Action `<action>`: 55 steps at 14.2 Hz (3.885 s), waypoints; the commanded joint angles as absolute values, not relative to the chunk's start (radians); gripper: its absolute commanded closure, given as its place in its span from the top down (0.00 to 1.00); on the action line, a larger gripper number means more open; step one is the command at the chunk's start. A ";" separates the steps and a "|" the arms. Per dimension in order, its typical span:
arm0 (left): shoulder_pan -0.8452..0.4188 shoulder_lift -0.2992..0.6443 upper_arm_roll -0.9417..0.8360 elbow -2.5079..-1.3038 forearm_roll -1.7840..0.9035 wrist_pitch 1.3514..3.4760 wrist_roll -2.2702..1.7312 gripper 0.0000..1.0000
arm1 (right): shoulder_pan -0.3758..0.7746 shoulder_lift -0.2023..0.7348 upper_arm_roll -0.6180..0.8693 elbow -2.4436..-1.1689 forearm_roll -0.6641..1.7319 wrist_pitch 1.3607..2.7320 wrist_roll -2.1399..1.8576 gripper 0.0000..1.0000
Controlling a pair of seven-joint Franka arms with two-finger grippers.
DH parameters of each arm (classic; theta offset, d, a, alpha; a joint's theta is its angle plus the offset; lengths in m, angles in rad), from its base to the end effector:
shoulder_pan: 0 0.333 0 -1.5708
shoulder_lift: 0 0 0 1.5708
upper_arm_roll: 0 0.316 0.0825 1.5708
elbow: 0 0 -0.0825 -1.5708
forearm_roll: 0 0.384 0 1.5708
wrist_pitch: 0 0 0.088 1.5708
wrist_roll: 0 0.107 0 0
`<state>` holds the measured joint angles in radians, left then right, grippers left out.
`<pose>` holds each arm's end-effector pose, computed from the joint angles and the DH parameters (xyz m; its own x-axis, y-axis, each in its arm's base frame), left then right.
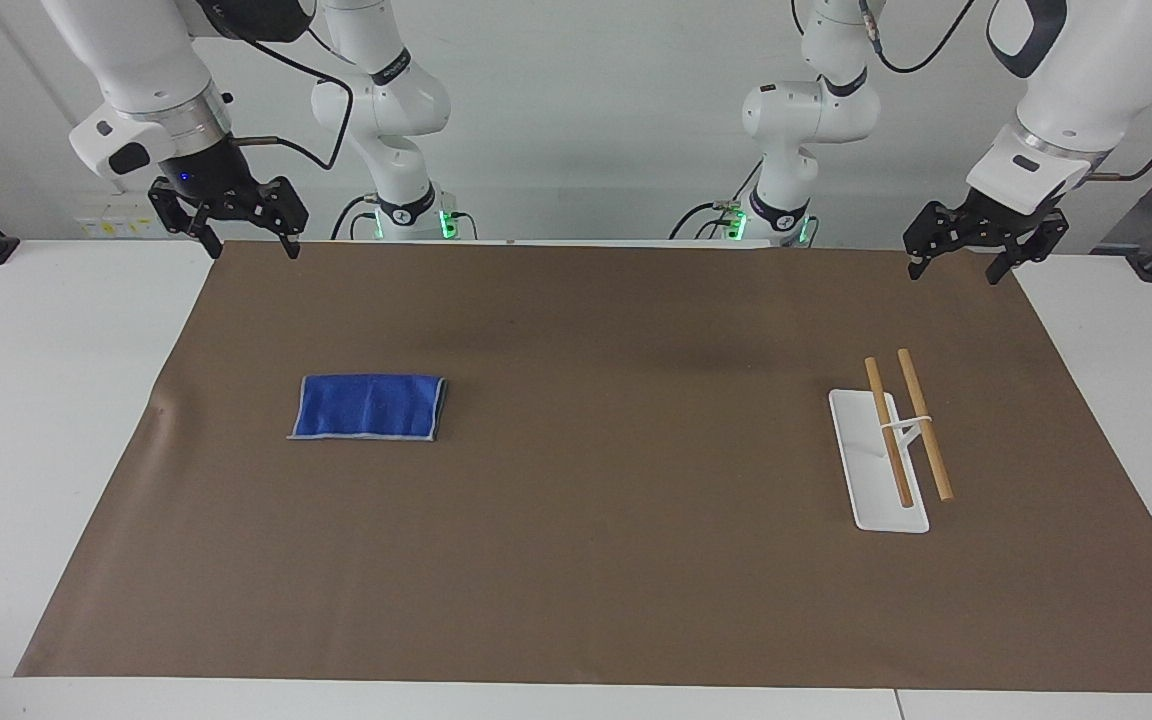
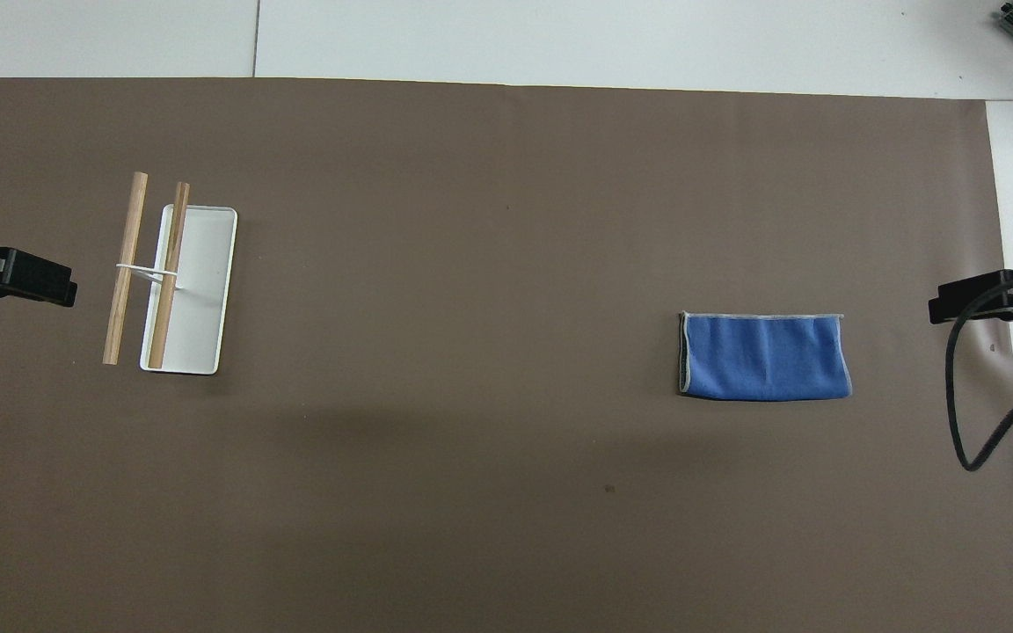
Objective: Right arm passes towel to left arm to hang
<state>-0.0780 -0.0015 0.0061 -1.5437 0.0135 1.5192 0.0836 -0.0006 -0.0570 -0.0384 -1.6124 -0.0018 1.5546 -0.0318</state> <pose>0.5477 -0.0379 0.6336 0.9878 -0.1542 -0.0240 -0.1545 -0.9879 -0.0115 0.5345 -0.0217 0.6345 1.0000 -0.0072 -0.0008 -0.0072 -1.0000 -0.0004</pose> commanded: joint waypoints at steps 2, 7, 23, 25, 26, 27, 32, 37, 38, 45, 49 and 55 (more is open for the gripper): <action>-0.075 -0.025 0.009 -1.563 0.008 1.511 0.097 1.00 | 0.020 -0.086 -0.032 -1.695 0.021 1.615 -0.052 1.00; -0.075 -0.023 0.009 -1.563 0.008 1.511 0.097 1.00 | 0.090 -0.072 -0.032 -1.768 0.023 1.699 0.049 1.00; -0.075 -0.025 0.009 -1.563 0.008 1.511 0.097 1.00 | 0.094 0.097 -0.034 -2.233 0.081 2.387 -0.048 1.00; -0.075 -0.025 0.009 -1.563 0.008 1.511 0.097 1.00 | 0.089 0.097 -0.034 -2.256 0.072 2.419 -0.051 1.00; -0.075 -0.025 0.009 -1.563 0.008 1.511 0.097 1.00 | 0.089 0.103 -0.035 -2.272 0.068 2.434 -0.051 1.00; -0.075 -0.023 0.009 -1.563 0.008 1.511 0.097 1.00 | 0.087 0.104 -0.035 -2.287 0.067 2.459 -0.051 1.00; -0.075 -0.023 0.009 -1.563 0.008 1.511 0.097 1.00 | 0.075 0.133 -0.035 -2.302 0.067 2.516 -0.045 1.00; -0.075 -0.023 0.009 -1.563 0.008 1.511 0.097 1.00 | 0.054 0.164 -0.034 -2.318 0.067 2.597 -0.040 1.00; -0.075 -0.023 0.009 -1.563 0.008 1.511 0.097 1.00 | 0.054 0.164 -0.034 -2.318 0.067 2.597 -0.041 1.00; -0.075 -0.025 0.009 -1.563 0.008 1.506 0.097 1.00 | 0.064 0.130 -0.034 -2.322 0.067 2.507 -0.046 1.00; -0.075 -0.023 0.009 -1.563 0.008 1.511 0.097 1.00 | 0.058 0.124 -0.035 -2.348 0.067 2.516 -0.051 1.00; -0.075 -0.023 0.009 -1.563 0.008 1.509 0.097 1.00 | 0.055 0.117 -0.034 -2.370 0.067 2.520 -0.051 1.00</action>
